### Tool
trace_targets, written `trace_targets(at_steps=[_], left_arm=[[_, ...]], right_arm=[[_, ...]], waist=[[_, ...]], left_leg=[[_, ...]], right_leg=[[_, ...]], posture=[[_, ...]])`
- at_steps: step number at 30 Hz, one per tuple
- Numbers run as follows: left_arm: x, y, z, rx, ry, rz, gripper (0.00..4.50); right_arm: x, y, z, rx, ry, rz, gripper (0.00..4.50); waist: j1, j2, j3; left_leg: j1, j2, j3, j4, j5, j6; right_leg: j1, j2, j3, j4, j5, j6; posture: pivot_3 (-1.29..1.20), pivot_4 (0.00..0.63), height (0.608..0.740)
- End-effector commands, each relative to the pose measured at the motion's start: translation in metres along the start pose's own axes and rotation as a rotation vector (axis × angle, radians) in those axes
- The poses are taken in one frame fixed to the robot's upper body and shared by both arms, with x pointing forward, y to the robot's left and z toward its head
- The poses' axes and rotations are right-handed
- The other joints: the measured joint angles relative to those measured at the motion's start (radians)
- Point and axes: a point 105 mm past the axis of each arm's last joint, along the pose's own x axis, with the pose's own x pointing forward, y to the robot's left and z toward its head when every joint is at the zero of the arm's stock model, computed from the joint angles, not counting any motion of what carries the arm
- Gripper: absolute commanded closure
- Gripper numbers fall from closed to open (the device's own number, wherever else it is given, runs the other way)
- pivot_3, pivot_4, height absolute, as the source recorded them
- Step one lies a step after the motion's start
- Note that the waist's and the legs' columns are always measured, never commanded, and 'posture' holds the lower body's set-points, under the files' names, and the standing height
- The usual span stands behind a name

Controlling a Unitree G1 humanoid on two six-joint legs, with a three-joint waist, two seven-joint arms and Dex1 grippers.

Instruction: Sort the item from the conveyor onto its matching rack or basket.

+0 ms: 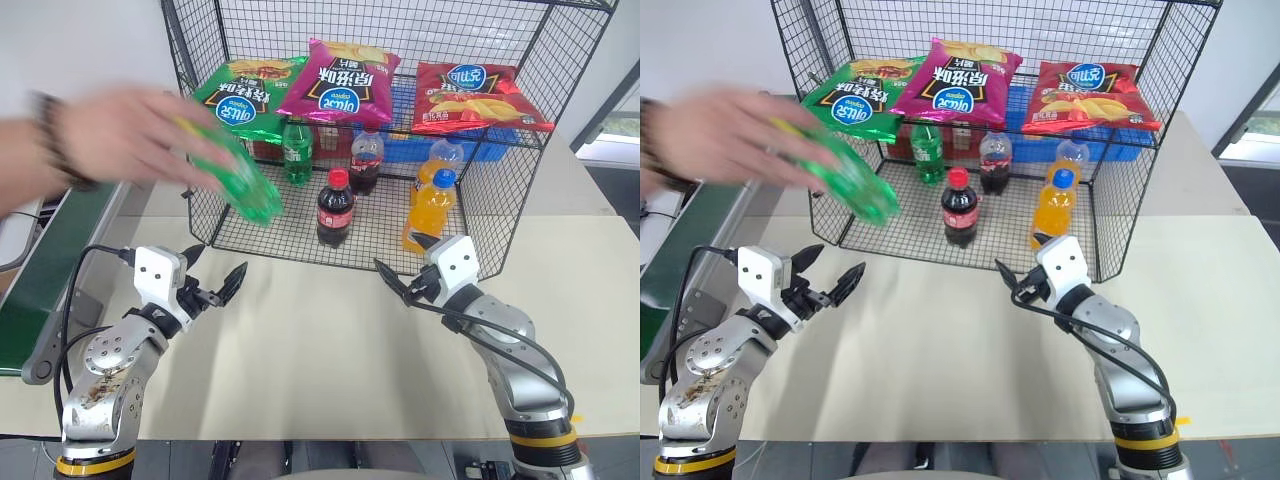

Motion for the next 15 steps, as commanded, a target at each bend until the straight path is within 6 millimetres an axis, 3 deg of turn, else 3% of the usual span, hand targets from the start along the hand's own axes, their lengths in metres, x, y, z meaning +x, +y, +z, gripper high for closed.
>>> trace_targets(at_steps=[1, 4, 9, 15], left_arm=[[-0.011, 0.004, 0.013, 0.019, -0.039, 0.043, 0.00], [-0.018, 0.007, 0.012, 0.016, -0.031, 0.095, 0.00], [-0.032, 0.033, 0.015, -0.012, -0.042, 0.251, 0.00], [-0.040, 0.040, 0.013, -0.035, -0.035, 0.293, 0.00]], right_arm=[[0.001, 0.008, 0.026, -0.021, -0.087, 0.075, 0.05], [0.004, 0.013, 0.030, -0.001, -0.100, 0.127, 0.05], [0.017, 0.020, 0.042, 0.016, -0.133, 0.199, 0.05], [0.026, 0.022, 0.051, 0.005, -0.157, 0.237, 0.05]], waist=[[0.001, 0.000, 0.000], [0.000, 0.000, 0.000], [0.000, 0.000, 0.000], [0.004, 0.000, 0.000]], left_leg=[[0.000, 0.000, 0.000, 0.000, 0.000, 0.000], [0.000, 0.000, 0.000, 0.000, 0.000, 0.000], [0.000, 0.001, 0.000, 0.000, 0.000, 0.000], [0.000, 0.000, -0.001, 0.000, 0.000, 0.000]], right_leg=[[0.000, 0.000, 0.000, 0.000, 0.000, 0.000], [0.000, 0.000, 0.000, 0.000, 0.000, 0.000], [0.000, 0.000, 0.000, 0.000, 0.000, 0.000], [0.000, 0.000, 0.000, 0.000, 0.000, 0.000]], posture=[[0.00, 0.150, 0.740], [0.00, 0.150, 0.740], [0.00, 0.150, 0.740], [0.00, 0.150, 0.740]])
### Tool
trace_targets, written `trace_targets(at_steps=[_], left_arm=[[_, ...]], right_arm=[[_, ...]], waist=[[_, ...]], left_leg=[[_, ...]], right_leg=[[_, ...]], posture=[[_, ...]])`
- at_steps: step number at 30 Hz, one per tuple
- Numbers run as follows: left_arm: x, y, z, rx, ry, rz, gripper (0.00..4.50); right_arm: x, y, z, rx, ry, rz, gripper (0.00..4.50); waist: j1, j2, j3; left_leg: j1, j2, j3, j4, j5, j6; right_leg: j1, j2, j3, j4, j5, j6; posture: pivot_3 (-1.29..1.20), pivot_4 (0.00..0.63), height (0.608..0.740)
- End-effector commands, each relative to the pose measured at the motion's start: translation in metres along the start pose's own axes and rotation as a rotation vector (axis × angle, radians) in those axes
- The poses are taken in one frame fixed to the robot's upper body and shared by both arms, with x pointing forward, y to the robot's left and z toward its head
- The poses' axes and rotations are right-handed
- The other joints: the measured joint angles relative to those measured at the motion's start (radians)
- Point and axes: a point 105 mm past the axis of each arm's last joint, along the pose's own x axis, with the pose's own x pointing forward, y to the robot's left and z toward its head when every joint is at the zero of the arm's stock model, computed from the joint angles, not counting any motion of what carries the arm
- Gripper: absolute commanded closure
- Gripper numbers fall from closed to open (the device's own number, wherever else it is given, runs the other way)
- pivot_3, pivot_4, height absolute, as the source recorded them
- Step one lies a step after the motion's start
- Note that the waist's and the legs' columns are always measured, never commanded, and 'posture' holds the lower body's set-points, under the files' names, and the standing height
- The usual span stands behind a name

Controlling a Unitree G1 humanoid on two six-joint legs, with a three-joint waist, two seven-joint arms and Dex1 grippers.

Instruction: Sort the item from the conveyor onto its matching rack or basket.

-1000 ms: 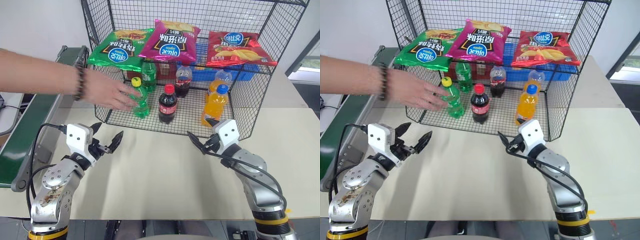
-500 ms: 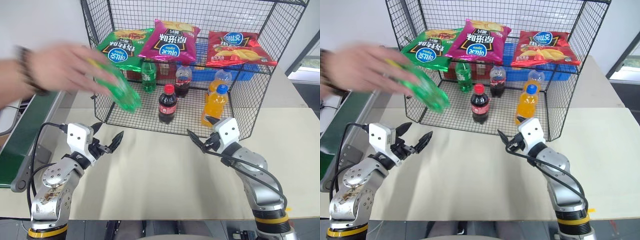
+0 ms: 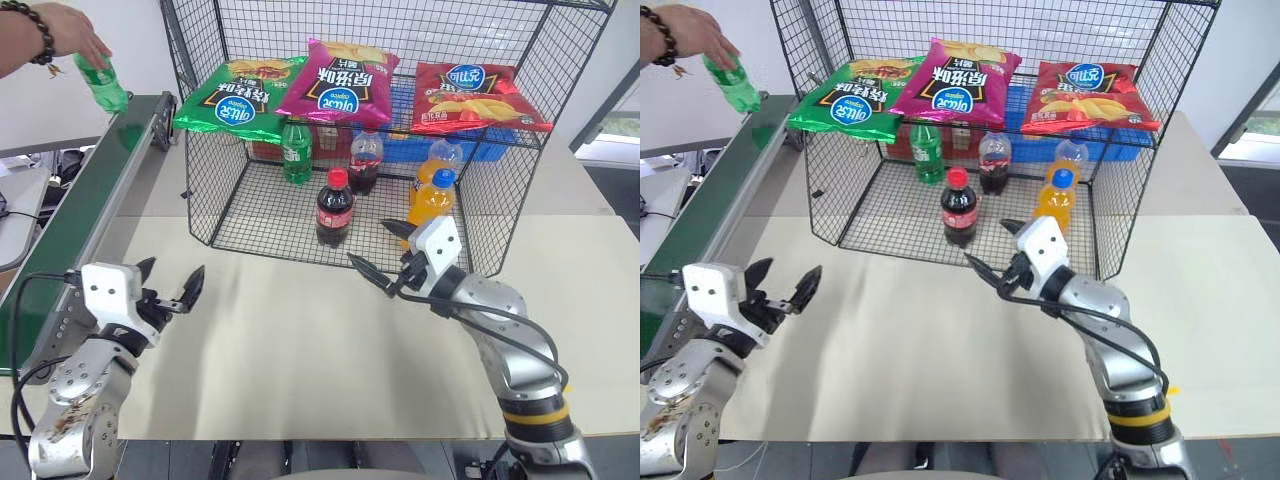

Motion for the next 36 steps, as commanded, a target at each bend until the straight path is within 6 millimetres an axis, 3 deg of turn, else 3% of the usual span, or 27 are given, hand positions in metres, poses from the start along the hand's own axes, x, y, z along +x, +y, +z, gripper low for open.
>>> trace_targets(at_steps=[1, 6, 12, 18, 27, 36], left_arm=[[-0.004, 0.003, 0.011, -0.006, -0.043, 0.019, 0.00], [-0.007, 0.011, 0.018, 0.003, -0.065, 0.045, 0.00], [-0.012, 0.042, 0.038, 0.021, -0.127, 0.162, 0.00], [-0.022, 0.070, 0.049, 0.024, -0.175, 0.297, 0.00], [-0.036, 0.107, 0.049, 0.006, -0.204, 0.462, 0.00], [-0.038, 0.123, 0.057, 0.031, -0.207, 0.479, 0.00]], right_arm=[[0.005, 0.000, 0.012, -0.013, -0.041, 0.027, 0.05], [0.010, 0.002, 0.028, -0.003, -0.074, 0.086, 0.05], [0.021, -0.005, 0.072, 0.011, -0.176, 0.169, 0.05], [0.026, 0.015, 0.110, 0.096, -0.222, 0.404, 0.05], [0.031, 0.028, 0.128, 0.087, -0.293, 0.567, 0.05], [0.033, 0.029, 0.142, 0.059, -0.347, 0.607, 0.05]], waist=[[0.002, 0.000, 0.000], [-0.001, 0.000, 0.000], [-0.005, -0.001, 0.000], [-0.001, -0.001, 0.000], [-0.003, -0.001, 0.000], [-0.003, -0.002, 0.001]], left_leg=[[0.000, 0.000, 0.000, 0.000, 0.000, 0.000], [0.000, 0.000, 0.000, 0.000, 0.000, 0.000], [0.000, 0.001, 0.000, 0.000, 0.000, 0.000], [0.000, 0.001, -0.001, 0.000, 0.000, 0.000], [0.000, 0.001, -0.002, 0.000, 0.000, 0.000], [0.000, 0.001, -0.003, -0.001, 0.000, 0.000]], right_leg=[[0.000, 0.000, 0.000, 0.000, 0.000, 0.000], [0.000, 0.000, 0.000, 0.000, 0.000, 0.000], [-0.001, 0.000, 0.000, 0.001, 0.000, 0.000], [0.000, -0.001, -0.001, 0.001, 0.000, 0.000], [-0.001, -0.002, -0.003, 0.001, 0.000, -0.001], [-0.001, -0.004, -0.004, 0.002, 0.000, -0.001]], posture=[[0.00, 0.150, 0.740], [0.00, 0.150, 0.740], [0.00, 0.150, 0.740], [0.00, 0.150, 0.740], [0.00, 0.150, 0.740], [0.00, 0.150, 0.740]])
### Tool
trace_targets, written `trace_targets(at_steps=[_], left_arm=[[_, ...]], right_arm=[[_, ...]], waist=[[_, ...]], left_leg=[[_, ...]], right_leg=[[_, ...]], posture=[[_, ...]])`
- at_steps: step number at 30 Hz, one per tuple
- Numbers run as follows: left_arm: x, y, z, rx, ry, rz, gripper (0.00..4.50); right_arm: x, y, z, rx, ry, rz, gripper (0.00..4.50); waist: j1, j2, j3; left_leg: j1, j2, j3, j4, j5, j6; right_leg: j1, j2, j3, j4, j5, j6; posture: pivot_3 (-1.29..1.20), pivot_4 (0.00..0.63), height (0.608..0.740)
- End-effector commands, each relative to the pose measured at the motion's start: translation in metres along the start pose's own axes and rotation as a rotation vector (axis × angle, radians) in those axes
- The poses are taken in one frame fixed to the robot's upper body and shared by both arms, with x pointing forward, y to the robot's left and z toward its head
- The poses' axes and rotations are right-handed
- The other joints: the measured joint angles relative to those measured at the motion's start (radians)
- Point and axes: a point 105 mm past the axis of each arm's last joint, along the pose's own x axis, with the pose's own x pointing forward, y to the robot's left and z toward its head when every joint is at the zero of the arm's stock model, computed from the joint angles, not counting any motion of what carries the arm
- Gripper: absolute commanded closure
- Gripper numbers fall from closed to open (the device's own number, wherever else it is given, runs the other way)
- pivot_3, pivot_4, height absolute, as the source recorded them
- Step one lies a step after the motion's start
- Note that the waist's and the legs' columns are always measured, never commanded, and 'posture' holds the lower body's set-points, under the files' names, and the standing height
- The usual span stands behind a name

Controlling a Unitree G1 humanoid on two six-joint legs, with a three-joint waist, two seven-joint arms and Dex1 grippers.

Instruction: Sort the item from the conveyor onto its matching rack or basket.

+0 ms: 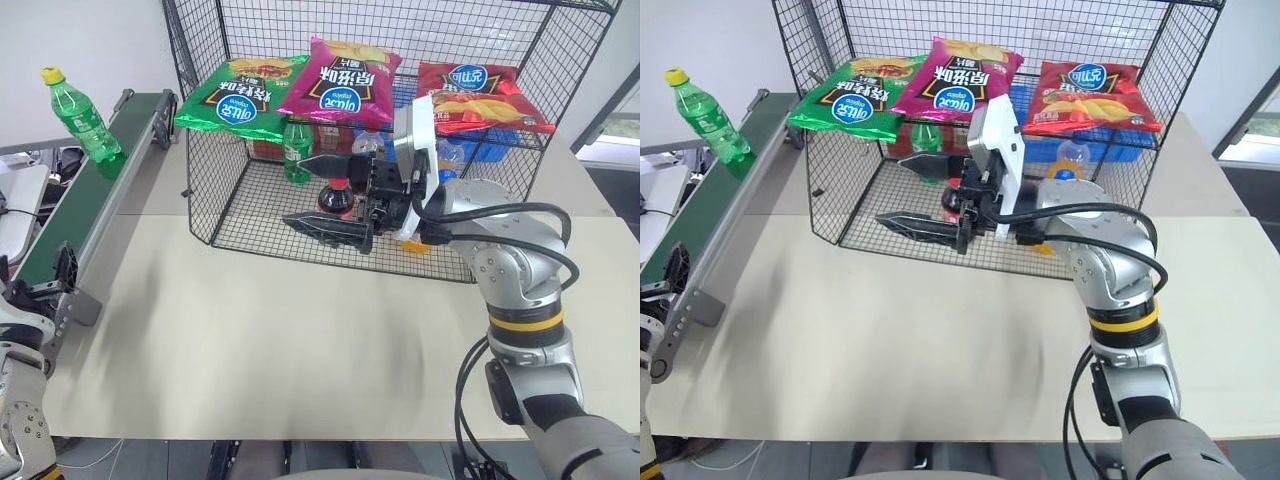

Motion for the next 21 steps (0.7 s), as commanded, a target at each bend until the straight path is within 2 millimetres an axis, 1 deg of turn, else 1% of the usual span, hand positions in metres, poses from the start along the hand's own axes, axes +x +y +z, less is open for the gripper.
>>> trace_targets(at_steps=[1, 5, 11, 15, 17, 21], left_arm=[[0.001, 0.010, 0.016, 0.030, -0.054, 0.021, 0.00], [0.008, 0.014, 0.014, 0.029, -0.039, 0.017, 0.00], [0.015, 0.026, 0.018, 0.018, -0.057, 0.051, 0.00], [0.017, 0.029, 0.017, 0.014, -0.058, 0.059, 0.00], [0.019, 0.030, 0.018, 0.016, -0.064, 0.057, 0.00], [0.023, 0.034, 0.022, 0.003, -0.075, 0.070, 0.00]], right_arm=[[0.001, 0.003, 0.017, -0.056, -0.059, 0.018, 0.05], [0.005, 0.004, 0.023, -0.069, -0.073, 0.024, 0.05], [0.006, 0.004, 0.032, -0.079, -0.101, 0.021, 0.05], [0.007, 0.003, 0.036, -0.092, -0.114, 0.020, 0.05], [0.008, 0.004, 0.037, -0.093, -0.114, 0.021, 0.05], [0.009, 0.005, 0.038, -0.092, -0.113, 0.029, 0.05]], waist=[[0.000, 0.000, 0.000], [0.000, 0.000, 0.000], [-0.001, 0.000, 0.000], [-0.001, 0.000, 0.000], [0.000, 0.000, 0.000], [0.001, 0.000, 0.000]], left_leg=[[0.000, 0.000, 0.000, 0.000, 0.000, 0.000], [0.000, 0.000, 0.000, 0.000, 0.000, 0.000], [0.000, 0.000, 0.000, -0.001, 0.000, 0.000], [0.000, 0.000, 0.000, -0.001, 0.000, 0.000], [0.000, 0.000, -0.001, -0.001, 0.000, 0.000], [0.000, 0.000, -0.001, -0.001, 0.000, 0.000]], right_leg=[[0.000, 0.000, 0.000, 0.000, 0.000, 0.000], [-0.001, -0.002, 0.000, 0.000, 0.000, 0.000], [-0.001, -0.004, -0.003, 0.001, 0.000, 0.000], [-0.002, -0.010, -0.012, 0.002, 0.000, 0.000], [-0.003, -0.013, -0.021, 0.002, 0.000, -0.001], [-0.003, -0.014, -0.022, 0.002, 0.001, -0.001]], posture=[[0.00, 0.150, 0.740], [0.00, 0.150, 0.740], [0.00, 0.150, 0.740], [0.00, 0.150, 0.740], [0.00, 0.150, 0.740], [0.00, 0.150, 0.740]])
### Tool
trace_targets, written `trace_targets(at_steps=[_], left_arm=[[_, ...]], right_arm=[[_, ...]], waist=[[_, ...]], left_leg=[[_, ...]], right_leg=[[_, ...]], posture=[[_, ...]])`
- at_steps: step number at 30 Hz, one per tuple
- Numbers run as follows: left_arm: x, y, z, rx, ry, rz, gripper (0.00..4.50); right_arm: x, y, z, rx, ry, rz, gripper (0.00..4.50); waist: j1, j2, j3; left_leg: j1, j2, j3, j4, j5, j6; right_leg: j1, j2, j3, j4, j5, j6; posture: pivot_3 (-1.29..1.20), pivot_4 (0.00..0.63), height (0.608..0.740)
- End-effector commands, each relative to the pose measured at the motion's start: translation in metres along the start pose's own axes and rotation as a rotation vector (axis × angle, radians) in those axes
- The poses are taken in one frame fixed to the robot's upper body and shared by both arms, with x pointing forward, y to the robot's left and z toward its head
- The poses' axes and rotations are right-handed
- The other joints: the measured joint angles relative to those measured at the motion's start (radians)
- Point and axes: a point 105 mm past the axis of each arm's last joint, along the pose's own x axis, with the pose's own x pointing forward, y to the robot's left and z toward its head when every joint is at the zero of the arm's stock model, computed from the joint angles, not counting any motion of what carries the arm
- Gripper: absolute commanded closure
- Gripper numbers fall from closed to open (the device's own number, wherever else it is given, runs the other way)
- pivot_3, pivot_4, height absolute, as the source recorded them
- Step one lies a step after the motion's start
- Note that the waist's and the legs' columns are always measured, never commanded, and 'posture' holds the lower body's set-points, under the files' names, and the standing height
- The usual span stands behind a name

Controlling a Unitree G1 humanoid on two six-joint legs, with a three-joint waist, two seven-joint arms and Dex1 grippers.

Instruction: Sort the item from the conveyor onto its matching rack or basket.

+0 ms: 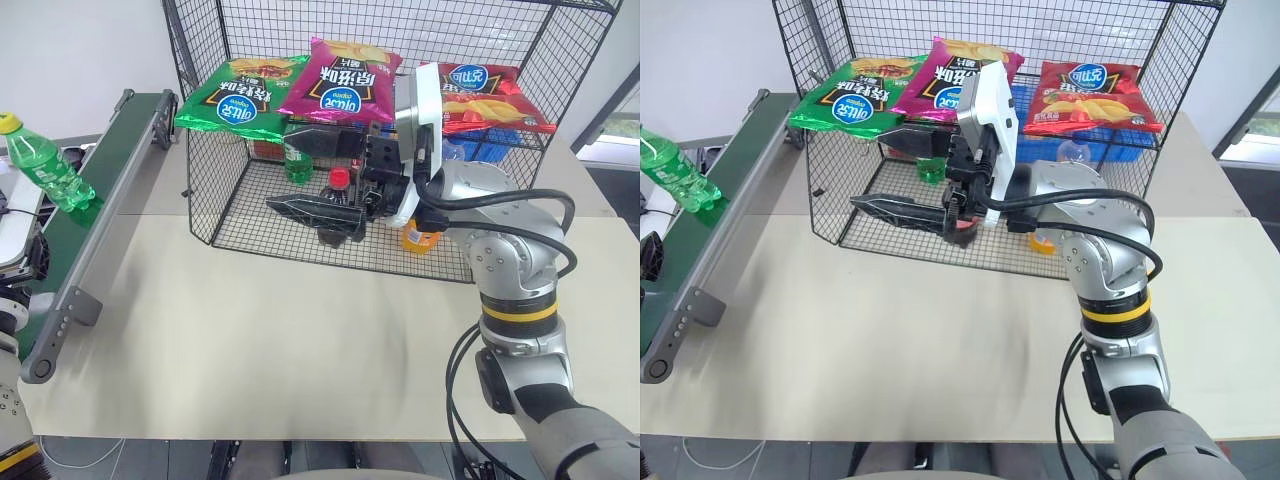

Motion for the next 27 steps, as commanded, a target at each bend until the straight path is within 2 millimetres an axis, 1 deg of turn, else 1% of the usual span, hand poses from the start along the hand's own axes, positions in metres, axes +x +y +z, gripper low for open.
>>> trace_targets(at_steps=[1, 3, 6, 12, 16, 20, 23, 24, 25, 27], left_arm=[[0.003, 0.008, 0.022, 0.016, -0.078, 0.025, 0.00], [0.004, 0.011, 0.022, 0.007, -0.078, 0.039, 0.00], [0.004, 0.017, 0.015, 0.008, -0.052, 0.065, 0.00], [0.006, 0.020, 0.012, 0.021, -0.040, 0.058, 0.00], [0.008, 0.025, 0.011, 0.023, -0.036, 0.063, 0.00], [0.008, 0.037, 0.010, 0.018, -0.036, 0.118, 0.00], [0.006, 0.041, 0.010, 0.007, -0.043, 0.131, 0.86], [0.005, 0.041, 0.009, 0.007, -0.043, 0.132, 1.29], [0.004, 0.041, 0.009, 0.006, -0.043, 0.133, 1.53], [0.002, 0.041, 0.008, 0.004, -0.040, 0.133, 1.54]], right_arm=[[0.002, 0.005, 0.021, -0.062, -0.057, 0.025, 0.05], [0.003, 0.006, 0.022, -0.062, -0.058, 0.029, 0.05], [0.004, 0.007, 0.022, -0.065, -0.059, 0.029, 0.05], [0.004, 0.009, 0.023, -0.068, -0.054, 0.029, 0.05], [0.004, 0.008, 0.023, -0.070, -0.051, 0.024, 0.05], [0.004, 0.008, 0.024, -0.069, -0.050, 0.025, 0.05], [0.004, 0.008, 0.023, -0.066, -0.048, 0.025, 0.00], [0.004, 0.008, 0.023, -0.065, -0.047, 0.024, 0.00], [0.004, 0.008, 0.023, -0.065, -0.047, 0.024, 0.00], [0.004, 0.008, 0.023, -0.064, -0.048, 0.022, 0.00]], waist=[[0.000, 0.000, 0.000], [-0.001, 0.000, 0.000], [-0.002, 0.000, 0.000], [0.000, 0.000, 0.000], [-0.001, 0.000, 0.000], [-0.001, 0.000, 0.000], [-0.002, 0.000, 0.000], [-0.002, 0.000, 0.000], [-0.002, -0.001, 0.000], [-0.001, -0.001, 0.000]], left_leg=[[0.000, 0.000, 0.000, 0.000, 0.000, 0.000], [0.000, 0.000, 0.000, 0.000, 0.000, 0.000], [0.000, 0.000, 0.000, -0.001, 0.000, 0.000], [0.000, 0.000, 0.000, -0.001, 0.000, 0.000], [0.000, 0.000, 0.000, -0.001, 0.000, 0.000], [0.000, 0.000, 0.000, -0.001, 0.000, 0.000], [0.000, 0.000, 0.000, -0.001, 0.000, 0.000], [0.000, 0.000, 0.000, -0.001, 0.000, 0.000], [0.000, 0.000, 0.000, -0.001, 0.000, 0.000], [-0.001, 0.000, 0.000, -0.002, 0.000, 0.000]], right_leg=[[0.000, 0.000, 0.000, 0.000, 0.000, 0.000], [0.000, 0.000, 0.000, 0.000, 0.000, 0.000], [0.000, 0.000, -0.001, 0.000, 0.000, 0.000], [-0.001, -0.001, -0.001, 0.000, 0.000, 0.000], [-0.001, -0.001, -0.001, 0.000, 0.000, 0.000], [-0.002, -0.002, -0.002, 0.000, 0.000, -0.001], [-0.002, -0.002, -0.002, 0.000, 0.000, -0.001], [-0.002, -0.002, -0.002, 0.000, 0.001, -0.001], [-0.003, -0.002, -0.002, 0.000, 0.001, -0.001], [-0.004, -0.003, -0.002, 0.000, 0.001, -0.001]], posture=[[0.00, 0.150, 0.740], [0.00, 0.150, 0.740], [0.00, 0.150, 0.740], [0.00, 0.150, 0.740], [0.00, 0.150, 0.740], [0.00, 0.150, 0.740], [0.00, 0.150, 0.740], [0.00, 0.150, 0.740], [0.00, 0.150, 0.740], [0.00, 0.150, 0.740]])
